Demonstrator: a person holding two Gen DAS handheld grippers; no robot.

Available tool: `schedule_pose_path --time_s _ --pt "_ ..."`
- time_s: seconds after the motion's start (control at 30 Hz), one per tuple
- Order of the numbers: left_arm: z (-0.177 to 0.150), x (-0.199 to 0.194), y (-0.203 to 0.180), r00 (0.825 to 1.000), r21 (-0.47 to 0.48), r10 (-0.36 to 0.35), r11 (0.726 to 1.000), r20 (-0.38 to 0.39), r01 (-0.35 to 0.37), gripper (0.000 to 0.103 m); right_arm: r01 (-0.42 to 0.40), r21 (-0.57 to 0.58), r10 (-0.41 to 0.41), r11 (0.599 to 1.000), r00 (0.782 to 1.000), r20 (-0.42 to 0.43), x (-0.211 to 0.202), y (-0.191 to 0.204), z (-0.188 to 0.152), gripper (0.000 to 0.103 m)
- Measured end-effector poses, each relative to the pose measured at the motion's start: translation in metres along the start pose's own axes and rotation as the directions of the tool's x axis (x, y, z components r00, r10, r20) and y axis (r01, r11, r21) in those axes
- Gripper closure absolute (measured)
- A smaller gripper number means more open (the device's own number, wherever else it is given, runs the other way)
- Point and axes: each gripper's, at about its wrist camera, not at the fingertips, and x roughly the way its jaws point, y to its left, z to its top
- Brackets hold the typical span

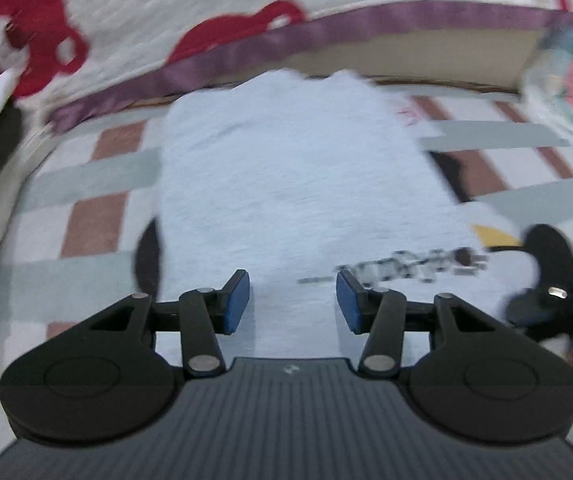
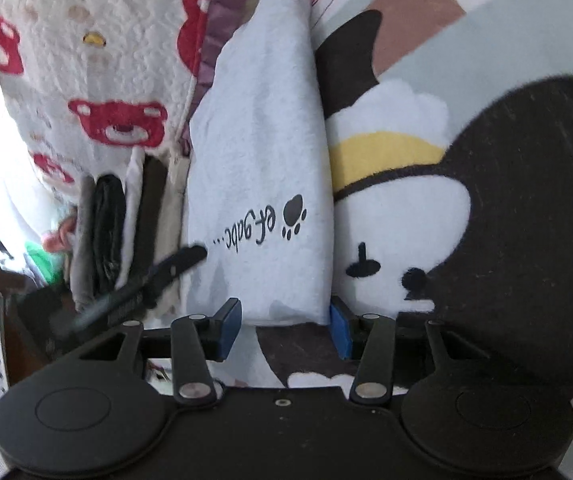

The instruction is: Fold clothes

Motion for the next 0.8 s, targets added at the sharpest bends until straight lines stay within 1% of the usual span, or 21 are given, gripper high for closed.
schedule_pose_path --time_s 0.07,0.1,0.13,0.17,0.2,0.27,0.3,0.4,0.43,0.5,0.57,0.63,0.67,0.7,0.73,0.8 --pt "0.001 -0.006 0.0 0.996 -0.033 -0.081 0.996 0.032 0.082 0.053 -0.014 0.071 0.013 0.997 1.0 0.011 0.003 -0.002 0.001 0.051" --pt "0.001 -0.009 -0.002 0.992 -0.033 -0.113 0.993 0.05 0.114 0.053 -0.027 0.107 0.025 0.994 0.999 0.02 0.005 -0.003 0.003 0.049" --pt "0.001 -0.012 -0.003 0.987 -0.033 -0.144 0.989 0.067 0.147 0.053 -0.044 0.144 0.04 0.989 0.999 0.032 0.006 -0.004 0.005 0.05" --pt "0.001 -0.014 -0.004 0.981 -0.032 -0.175 0.983 0.085 0.179 0.05 -0.068 0.169 0.062 0.983 0.997 0.042 0.007 -0.004 0.008 0.063" --pt "0.001 -0.017 -0.006 0.975 -0.025 -0.201 0.979 0.099 0.204 0.049 -0.094 0.177 0.087 0.98 0.995 0.047 0.008 -0.004 0.011 0.09" --pt "0.001 -0.02 -0.016 0.968 0.023 -0.228 0.974 0.105 0.227 0.043 -0.12 0.148 0.112 0.982 0.992 0.058 0.007 0.004 0.018 0.091" --pt "0.001 -0.02 -0.022 0.962 0.049 -0.254 0.967 0.1 0.25 0.043 -0.124 0.121 0.118 0.985 0.991 0.057 0.006 0.01 0.022 0.092" --pt "0.002 -0.016 -0.037 0.936 0.12 -0.348 0.933 0.061 0.339 0.04 -0.131 0.017 0.13 0.991 0.991 0.042 0.0 0.028 0.029 0.092" --pt "0.002 -0.013 -0.043 0.935 0.144 -0.351 0.929 0.044 0.342 0.039 -0.138 -0.006 0.138 0.99 0.99 0.039 -0.003 0.033 0.03 0.092" --pt "0.0 -0.007 -0.055 0.946 0.196 -0.324 0.928 0.007 0.317 0.038 -0.15 -0.032 0.151 0.988 0.988 0.036 -0.008 0.039 0.032 0.093" --pt "-0.003 0.0 -0.065 0.968 0.256 -0.251 0.936 -0.005 0.243 0.035 -0.164 -0.05 0.166 0.985 0.985 0.044 -0.013 0.044 0.035 0.093" --pt "-0.005 0.007 -0.075 0.985 0.315 -0.175 0.934 -0.012 0.17 0.035 -0.174 -0.067 0.177 0.983 0.983 0.051 -0.016 0.048 0.038 0.093" --pt "-0.007 0.011 -0.079 0.992 0.345 -0.127 0.93 -0.014 0.124 0.035 -0.175 -0.073 0.18 0.982 0.982 0.058 -0.017 0.049 0.039 0.093" --pt "-0.009 0.016 -0.08 0.998 0.373 -0.062 0.926 -0.015 0.063 0.035 -0.177 -0.078 0.182 0.981 0.981 0.065 -0.018 0.05 0.04 0.093" --pt "-0.011 0.022 -0.08 1.0 0.397 -0.01 0.918 -0.022 0.018 0.035 -0.185 -0.078 0.191 0.98 0.979 0.075 -0.019 0.05 0.041 0.093" --pt "-0.015 0.029 -0.079 0.997 0.435 0.076 0.898 -0.022 -0.059 0.036 -0.195 -0.079 0.202 0.978 0.975 0.087 -0.02 0.051 0.043 0.093"
